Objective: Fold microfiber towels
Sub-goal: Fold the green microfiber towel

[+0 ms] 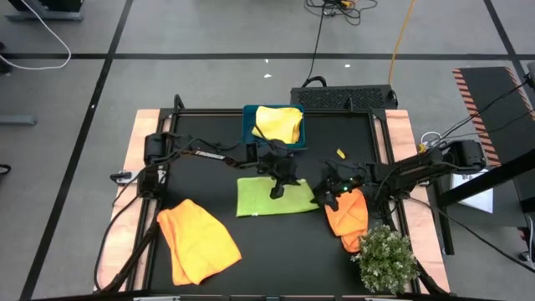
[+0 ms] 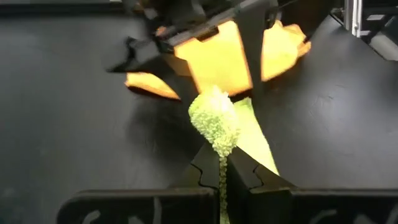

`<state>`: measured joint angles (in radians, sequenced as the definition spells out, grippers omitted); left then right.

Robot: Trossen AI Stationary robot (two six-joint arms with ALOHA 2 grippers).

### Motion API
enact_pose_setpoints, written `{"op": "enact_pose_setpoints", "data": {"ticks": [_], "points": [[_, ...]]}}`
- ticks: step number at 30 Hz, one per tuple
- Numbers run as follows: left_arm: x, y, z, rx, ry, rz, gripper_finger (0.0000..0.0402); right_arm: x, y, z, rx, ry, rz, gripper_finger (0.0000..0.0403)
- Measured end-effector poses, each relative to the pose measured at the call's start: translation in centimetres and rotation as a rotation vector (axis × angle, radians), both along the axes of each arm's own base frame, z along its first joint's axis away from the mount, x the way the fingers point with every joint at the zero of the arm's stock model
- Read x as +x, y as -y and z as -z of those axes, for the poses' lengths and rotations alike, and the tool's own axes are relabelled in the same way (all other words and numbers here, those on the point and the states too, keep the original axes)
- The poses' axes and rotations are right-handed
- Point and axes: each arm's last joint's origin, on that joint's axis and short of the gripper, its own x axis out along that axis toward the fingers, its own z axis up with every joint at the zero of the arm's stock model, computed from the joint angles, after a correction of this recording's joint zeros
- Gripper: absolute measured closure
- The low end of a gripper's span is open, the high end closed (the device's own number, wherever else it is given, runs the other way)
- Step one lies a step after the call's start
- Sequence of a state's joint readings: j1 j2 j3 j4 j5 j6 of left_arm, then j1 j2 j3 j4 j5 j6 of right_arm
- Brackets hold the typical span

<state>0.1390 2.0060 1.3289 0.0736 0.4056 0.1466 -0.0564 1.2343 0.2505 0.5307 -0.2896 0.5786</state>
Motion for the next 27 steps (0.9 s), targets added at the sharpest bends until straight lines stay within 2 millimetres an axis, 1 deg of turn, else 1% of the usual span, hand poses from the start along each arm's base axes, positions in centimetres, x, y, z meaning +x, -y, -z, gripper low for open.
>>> {"op": "enact_pose_setpoints", "data": {"ticks": [2,4,8,11,14,22,24,27], "points": [[0.0,0.0,-0.3,0.012,0.005,-0.014,0.0401,-0.3,-0.1,0.1,0.011,0.028,-0.001,0.0172],[-0.1,-0.1,-0.5,0.022,0.007,-0.03,0.0401,-0.5,-0.1,0.4,0.009,0.017,-0.003,0.0174],[-0.1,-0.2,-0.6,0.035,0.006,-0.056,0.0401,-0.7,-0.1,0.6,0.009,0.003,0.0,0.0198],[-0.1,-0.3,-1.0,0.038,0.026,-0.07,0.0401,-0.8,-0.2,0.8,0.006,-0.024,-0.001,0.0229],[-0.2,-0.4,-1.0,0.032,0.017,-0.077,0.0401,-0.9,-0.1,0.9,-0.01,-0.031,-0.008,0.0266],[-0.3,-0.4,-1.7,0.023,0.026,-0.115,0.0401,-0.6,0.2,0.6,-0.088,0.028,-0.008,0.0386],[-0.5,-0.3,-2.2,0.028,0.025,-0.126,0.0401,-0.5,0.3,0.2,-0.099,0.072,-0.004,0.0396],[-0.8,0.2,-3.2,0.054,0.034,-0.148,0.0401,-0.2,0.5,-0.4,-0.102,0.146,0.004,0.0397]]}}
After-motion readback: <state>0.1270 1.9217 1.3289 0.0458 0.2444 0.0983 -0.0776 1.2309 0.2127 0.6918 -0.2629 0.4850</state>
